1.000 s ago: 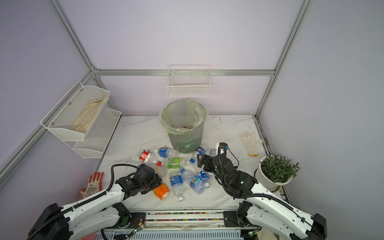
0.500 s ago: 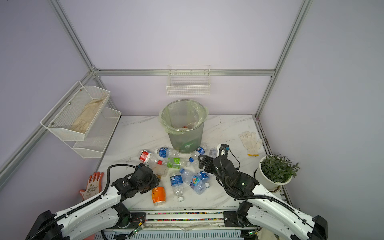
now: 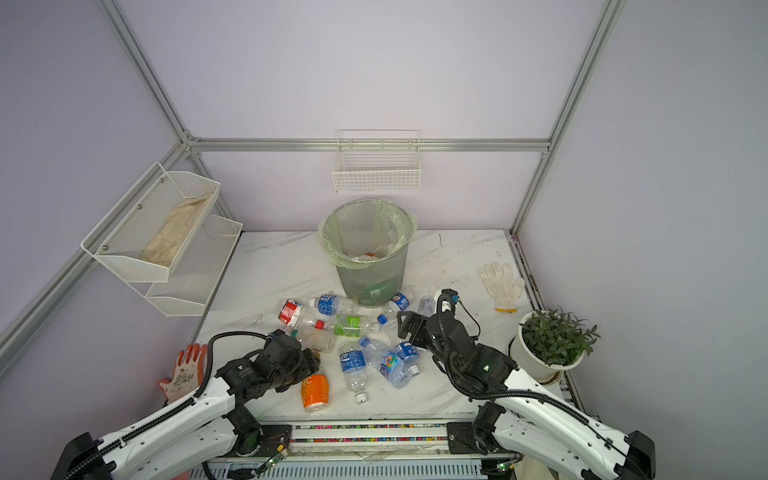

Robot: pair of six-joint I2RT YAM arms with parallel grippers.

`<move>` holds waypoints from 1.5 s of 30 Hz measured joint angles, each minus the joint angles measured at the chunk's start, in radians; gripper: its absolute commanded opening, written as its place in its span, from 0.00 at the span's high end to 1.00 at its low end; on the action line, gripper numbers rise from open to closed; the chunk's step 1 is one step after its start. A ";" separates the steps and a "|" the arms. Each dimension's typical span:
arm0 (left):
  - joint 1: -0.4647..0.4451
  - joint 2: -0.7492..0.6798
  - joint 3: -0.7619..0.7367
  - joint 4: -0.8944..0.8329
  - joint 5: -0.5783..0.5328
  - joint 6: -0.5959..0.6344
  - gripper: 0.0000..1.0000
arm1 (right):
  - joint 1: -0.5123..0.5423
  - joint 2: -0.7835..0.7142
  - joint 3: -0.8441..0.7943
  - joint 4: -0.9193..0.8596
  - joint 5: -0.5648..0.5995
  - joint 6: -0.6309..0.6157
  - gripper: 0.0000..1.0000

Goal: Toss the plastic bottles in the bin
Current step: 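Lower the left gripper toward the yellow-capped orange-labelled bottle, then close the left gripper on the yellow-capped orange-labelled bottle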

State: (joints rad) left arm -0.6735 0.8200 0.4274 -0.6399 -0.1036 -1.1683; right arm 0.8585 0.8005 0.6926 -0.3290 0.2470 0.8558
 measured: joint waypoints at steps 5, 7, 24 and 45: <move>-0.014 -0.049 0.000 -0.036 0.017 -0.009 0.22 | 0.000 -0.003 -0.013 0.001 0.000 0.004 0.03; -0.036 -0.054 0.000 -0.040 0.023 -0.018 0.22 | 0.000 -0.003 -0.018 0.002 0.000 0.005 0.03; -0.147 -0.026 -0.060 -0.039 0.029 -0.095 0.32 | 0.000 -0.001 -0.024 0.003 -0.001 0.019 0.03; -0.159 -0.260 -0.060 0.003 -0.040 -0.063 0.73 | 0.000 -0.024 -0.029 0.000 0.000 0.027 0.03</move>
State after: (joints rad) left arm -0.8326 0.5598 0.3672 -0.6365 -0.1440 -1.2316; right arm 0.8585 0.7769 0.6632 -0.3286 0.2474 0.8825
